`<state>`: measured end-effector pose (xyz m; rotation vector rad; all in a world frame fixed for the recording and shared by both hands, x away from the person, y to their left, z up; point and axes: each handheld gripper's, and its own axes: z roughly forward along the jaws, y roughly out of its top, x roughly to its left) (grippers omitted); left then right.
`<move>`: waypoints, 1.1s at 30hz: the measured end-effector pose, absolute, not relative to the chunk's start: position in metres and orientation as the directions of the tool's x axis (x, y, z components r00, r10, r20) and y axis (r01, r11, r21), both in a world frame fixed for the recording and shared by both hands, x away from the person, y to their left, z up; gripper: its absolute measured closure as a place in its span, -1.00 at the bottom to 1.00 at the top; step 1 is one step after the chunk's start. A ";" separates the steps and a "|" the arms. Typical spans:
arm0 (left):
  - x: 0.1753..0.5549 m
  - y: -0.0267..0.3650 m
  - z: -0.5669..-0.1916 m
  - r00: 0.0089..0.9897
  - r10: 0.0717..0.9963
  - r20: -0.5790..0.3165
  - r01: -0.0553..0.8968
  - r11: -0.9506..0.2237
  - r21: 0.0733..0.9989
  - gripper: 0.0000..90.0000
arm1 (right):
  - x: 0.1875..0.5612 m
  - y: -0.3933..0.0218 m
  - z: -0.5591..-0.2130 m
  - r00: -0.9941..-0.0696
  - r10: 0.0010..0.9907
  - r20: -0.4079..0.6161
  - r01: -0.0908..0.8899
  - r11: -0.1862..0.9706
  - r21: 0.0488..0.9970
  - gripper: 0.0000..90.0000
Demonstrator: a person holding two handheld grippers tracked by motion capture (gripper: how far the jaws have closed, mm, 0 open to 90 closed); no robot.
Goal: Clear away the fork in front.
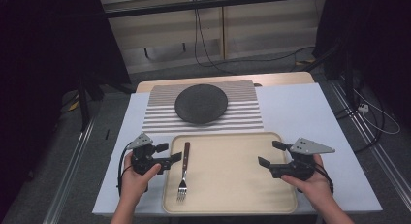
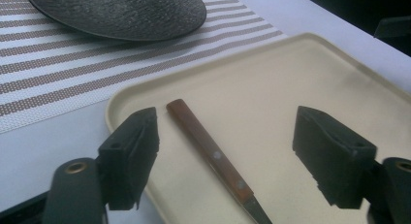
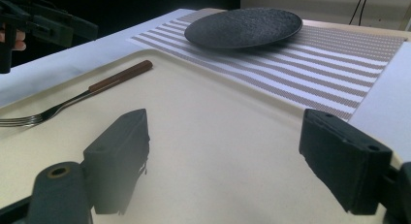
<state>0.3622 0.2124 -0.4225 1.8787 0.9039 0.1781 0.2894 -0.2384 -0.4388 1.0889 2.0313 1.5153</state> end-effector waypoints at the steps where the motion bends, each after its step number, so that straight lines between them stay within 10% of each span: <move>1: 0.362 0.213 -0.422 0.708 0.657 -0.260 0.507 -0.216 0.835 -0.48 | 0.288 -0.240 -0.439 -0.625 0.767 0.144 0.356 0.116 0.927 -0.60; 33: 0.350 0.228 -0.422 0.710 0.664 -0.233 0.490 -0.228 0.841 -0.77 | 0.266 -0.267 -0.441 -0.596 0.795 0.112 0.351 0.132 0.927 -0.60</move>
